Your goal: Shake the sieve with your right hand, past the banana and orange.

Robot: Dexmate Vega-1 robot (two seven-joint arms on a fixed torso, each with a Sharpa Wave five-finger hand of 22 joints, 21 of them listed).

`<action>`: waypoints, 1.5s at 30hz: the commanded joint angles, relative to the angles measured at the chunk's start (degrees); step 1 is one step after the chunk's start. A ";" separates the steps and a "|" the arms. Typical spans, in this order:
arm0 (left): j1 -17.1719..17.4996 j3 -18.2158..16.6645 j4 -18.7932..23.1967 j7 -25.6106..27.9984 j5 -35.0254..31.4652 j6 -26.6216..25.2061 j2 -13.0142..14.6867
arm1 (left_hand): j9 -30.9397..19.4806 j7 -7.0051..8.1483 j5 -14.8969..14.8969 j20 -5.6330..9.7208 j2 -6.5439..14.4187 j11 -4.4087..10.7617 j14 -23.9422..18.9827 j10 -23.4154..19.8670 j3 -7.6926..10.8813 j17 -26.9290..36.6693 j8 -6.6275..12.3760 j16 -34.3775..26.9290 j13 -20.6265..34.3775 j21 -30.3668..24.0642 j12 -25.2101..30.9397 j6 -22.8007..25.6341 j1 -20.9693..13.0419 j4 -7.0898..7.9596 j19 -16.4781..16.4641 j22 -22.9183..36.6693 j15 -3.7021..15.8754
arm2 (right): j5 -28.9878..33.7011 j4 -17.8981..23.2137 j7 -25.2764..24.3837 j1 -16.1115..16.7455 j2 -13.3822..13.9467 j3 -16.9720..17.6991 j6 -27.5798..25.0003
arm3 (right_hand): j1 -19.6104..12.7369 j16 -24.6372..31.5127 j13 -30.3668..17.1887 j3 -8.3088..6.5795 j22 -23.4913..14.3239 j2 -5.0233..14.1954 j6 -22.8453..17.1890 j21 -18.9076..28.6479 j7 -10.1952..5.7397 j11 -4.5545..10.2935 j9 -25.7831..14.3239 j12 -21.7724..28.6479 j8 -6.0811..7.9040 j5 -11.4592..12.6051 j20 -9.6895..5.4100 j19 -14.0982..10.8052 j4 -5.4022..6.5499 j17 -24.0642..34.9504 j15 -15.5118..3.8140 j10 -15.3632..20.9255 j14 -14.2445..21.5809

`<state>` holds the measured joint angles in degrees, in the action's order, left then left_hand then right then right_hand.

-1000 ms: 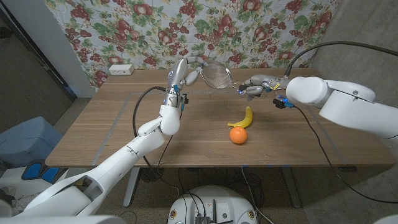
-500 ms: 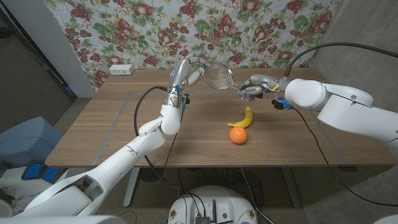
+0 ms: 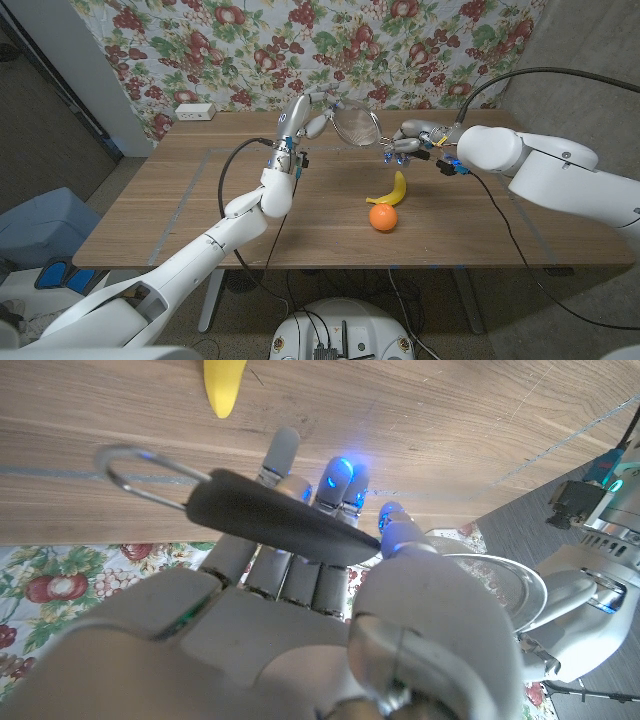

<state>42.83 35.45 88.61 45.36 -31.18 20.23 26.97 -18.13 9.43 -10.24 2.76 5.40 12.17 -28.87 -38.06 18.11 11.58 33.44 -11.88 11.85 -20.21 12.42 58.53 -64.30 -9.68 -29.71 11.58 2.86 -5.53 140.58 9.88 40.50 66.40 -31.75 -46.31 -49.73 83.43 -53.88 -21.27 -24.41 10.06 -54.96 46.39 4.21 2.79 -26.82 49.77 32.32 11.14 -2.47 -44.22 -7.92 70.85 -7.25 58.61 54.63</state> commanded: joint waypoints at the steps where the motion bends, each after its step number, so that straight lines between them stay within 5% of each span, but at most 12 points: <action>1: 0.43 0.09 0.77 0.04 -0.65 0.08 -0.20 | -0.22 0.41 -0.12 4.47 0.10 0.11 0.05 -0.03 -0.33 0.32 0.13 0.14 0.21 -0.26 -0.09 -0.25 -0.32 0.05 0.44 0.22 10.65 | 1.64 1.09 -1.98 1.37 0.62 0.04 -0.04 | -0.23 3.04 -3.35 -0.08 -0.76 -0.42 -2.81 2.83 0.38 -0.20 -3.88 3.33 4.08 -0.15 -0.41 -1.72 0.39 0.31 -4.70 3.64 3.05; 3: 0.47 0.10 0.82 0.17 -0.80 0.05 -0.26 | -0.19 0.45 -0.12 4.46 0.12 0.10 0.04 -0.01 -0.35 0.32 0.12 0.13 0.21 -0.28 -0.10 -0.24 -0.33 0.05 0.44 0.22 10.64 | 1.78 1.31 -2.62 2.07 0.93 0.54 0.44 | 0.20 5.27 -9.57 0.03 -1.11 -0.65 -3.68 5.56 0.57 0.59 -8.39 7.75 8.23 -0.10 -0.56 -2.06 0.35 0.30 -4.61 5.57 3.82; 6: 0.58 0.13 0.99 0.30 -1.04 -0.01 -0.29 | -0.13 0.80 -0.15 4.40 0.23 0.08 -0.01 0.02 -0.38 0.33 0.01 0.10 0.21 -0.31 -0.12 -0.44 -0.33 0.08 0.47 0.22 10.64 | 2.82 1.69 -5.30 4.12 1.35 1.45 1.71 | 0.21 5.98 -13.24 0.05 -1.04 -0.97 -5.44 7.14 0.88 0.70 -9.76 10.48 10.32 -0.03 -0.45 -2.80 0.05 0.31 -4.61 6.87 4.37; 11: 0.76 0.16 1.38 0.38 -1.41 -0.38 -0.32 | -0.13 1.21 -0.19 4.30 0.32 0.06 -0.03 0.01 -0.43 0.34 -0.13 0.09 0.21 -0.37 -0.12 -0.80 -0.34 0.11 0.46 0.21 10.63 | 4.90 2.15 -9.84 7.70 1.76 2.93 3.55 | -0.06 6.18 -15.40 -0.15 -0.96 -0.95 -4.85 7.74 0.99 1.01 -9.67 11.57 10.46 0.01 -0.94 -1.93 -0.19 0.34 -4.52 5.79 4.65; 20: 1.01 0.21 2.28 -0.58 -1.58 -1.37 0.01 | 0.48 0.24 -0.53 3.79 0.44 0.01 -0.04 0.39 -0.52 0.35 -0.90 0.09 0.19 -0.52 -0.32 -1.95 -0.59 -0.05 0.57 0.22 10.65 | 9.97 3.37 -9.54 7.23 1.43 0.86 0.90 | 2.21 5.87 -14.87 0.59 -0.99 -0.61 -1.97 8.71 0.41 1.34 -10.34 10.89 10.51 -0.98 -1.32 1.40 1.37 0.38 -4.31 2.59 2.38; 22: 1.17 0.15 2.77 -1.29 -1.47 -1.93 0.25 | 1.11 0.71 -0.87 3.30 0.70 -0.04 0.08 0.94 -0.32 0.36 -2.15 0.14 0.18 -0.66 -0.54 -4.16 -1.16 -0.25 0.71 0.25 10.61 | 10.80 3.53 -9.20 7.06 1.25 0.58 0.50 | 2.44 5.84 -15.26 0.62 -0.96 -0.56 -2.21 9.05 0.51 1.06 -9.93 11.17 10.48 -0.99 -1.16 1.47 1.48 0.38 -4.31 2.42 1.92; 24: 1.23 0.10 3.05 -2.10 -1.00 -1.86 0.58 | 2.37 0.62 -1.33 3.00 0.70 0.03 0.39 2.13 -0.56 0.35 -5.44 0.20 0.30 -0.95 -0.78 -10.12 -1.44 -0.20 0.99 0.25 10.61 | 12.37 3.58 -9.09 6.68 0.89 -0.22 -0.14 | 2.50 5.84 -15.03 0.62 -0.92 -0.57 -2.35 9.24 0.59 0.67 -9.60 11.09 10.44 -1.00 -1.07 1.60 1.47 0.37 -4.34 2.42 1.67; 25: 1.27 0.08 3.23 -2.56 -0.83 -1.92 0.75 | 3.74 0.94 -1.70 2.72 0.41 0.03 0.65 3.31 -0.80 0.40 -8.94 0.17 0.37 -1.20 -0.86 -15.73 -1.67 -0.24 1.14 0.22 10.56 | 12.89 3.55 -8.92 6.52 0.69 -0.49 -0.34 | 2.50 5.85 -14.99 0.61 -0.90 -0.59 -2.50 9.33 0.59 0.65 -9.48 11.12 10.46 -1.00 -1.03 1.59 1.45 0.37 -4.35 2.51 1.60; 28: 1.31 -0.06 3.76 -4.14 -0.18 -1.91 1.43 | 6.00 1.63 -2.04 2.26 -0.42 -0.01 1.83 5.80 -2.26 0.43 -15.47 0.22 0.27 -1.43 -1.00 -25.18 0.49 0.37 1.80 0.17 10.33 | 13.84 3.34 -8.28 6.23 0.31 -0.84 -0.41 | 2.50 5.87 -15.13 0.61 -0.85 -0.67 -2.52 9.53 0.57 0.67 -9.25 11.26 10.43 -1.00 -0.95 1.66 1.36 0.38 -4.35 2.48 1.38; 33: 1.24 -0.38 4.57 -7.47 1.46 -0.98 2.81 | 7.13 0.59 -2.01 1.10 -2.06 -0.44 4.34 13.11 -4.08 -0.01 -21.95 0.92 0.13 -0.92 -1.80 -34.56 6.99 1.64 3.90 0.05 9.54 | 15.11 3.01 -7.58 6.01 -0.35 -1.15 -0.84 | 2.38 5.89 -15.14 0.54 -0.74 -0.71 -2.52 9.81 0.70 0.57 -9.05 11.34 10.51 -0.98 -1.02 1.99 1.18 0.37 -4.35 2.37 1.01; 45: 1.01 -1.27 4.59 -13.92 5.80 2.34 4.58 | 7.30 -0.33 -1.06 -1.60 -5.18 -4.54 11.20 26.73 -5.63 -0.03 -23.72 1.31 0.03 1.54 -2.23 -49.41 16.95 2.00 9.28 -0.15 6.35 | 16.58 3.25 -5.79 5.69 -1.29 -1.52 -2.92 | 1.98 6.07 -15.07 0.30 -0.43 -0.64 -2.25 10.83 0.92 0.54 -9.55 11.55 11.27 -0.97 -1.12 2.63 0.72 0.36 -4.46 2.22 0.48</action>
<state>44.04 34.92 92.98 37.19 -29.27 19.73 29.83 -10.78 9.35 -11.42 1.64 0.45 8.30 -18.65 -13.01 12.57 11.44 9.92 -10.58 11.71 -19.06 10.15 11.60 -48.51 -7.60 -21.18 11.45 2.37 9.24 143.75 2.58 46.59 66.05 -32.71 -47.55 -47.57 89.35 -68.46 -20.71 -24.76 9.44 -57.16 56.80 4.68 3.66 -35.97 60.96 43.24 10.17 -3.38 -42.03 -6.84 70.96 -8.09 60.89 55.54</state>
